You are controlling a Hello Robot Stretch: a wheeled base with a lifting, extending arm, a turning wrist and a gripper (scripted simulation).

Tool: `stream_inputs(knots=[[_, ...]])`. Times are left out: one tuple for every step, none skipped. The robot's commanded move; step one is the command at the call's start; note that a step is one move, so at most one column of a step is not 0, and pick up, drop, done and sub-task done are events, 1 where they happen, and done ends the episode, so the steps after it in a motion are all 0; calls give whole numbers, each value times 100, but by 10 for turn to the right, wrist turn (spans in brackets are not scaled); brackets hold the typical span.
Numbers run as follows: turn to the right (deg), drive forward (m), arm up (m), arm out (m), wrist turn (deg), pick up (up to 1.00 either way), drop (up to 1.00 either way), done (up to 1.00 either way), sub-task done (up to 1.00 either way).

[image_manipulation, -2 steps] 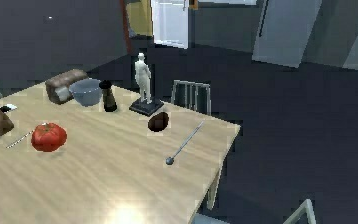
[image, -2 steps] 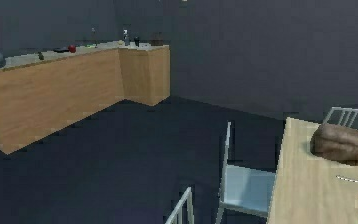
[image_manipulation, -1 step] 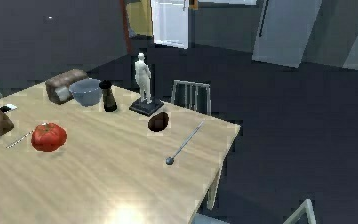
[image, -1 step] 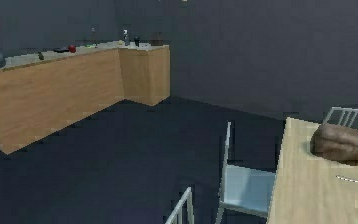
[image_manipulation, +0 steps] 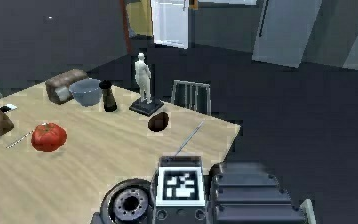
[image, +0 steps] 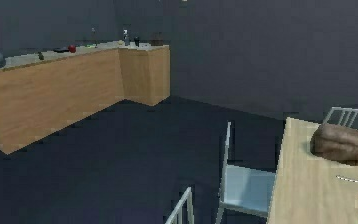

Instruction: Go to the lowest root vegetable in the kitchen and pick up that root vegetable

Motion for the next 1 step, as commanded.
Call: stream_inputs(knots=[[0, 0, 0, 50, 0, 0, 0, 0, 0]])
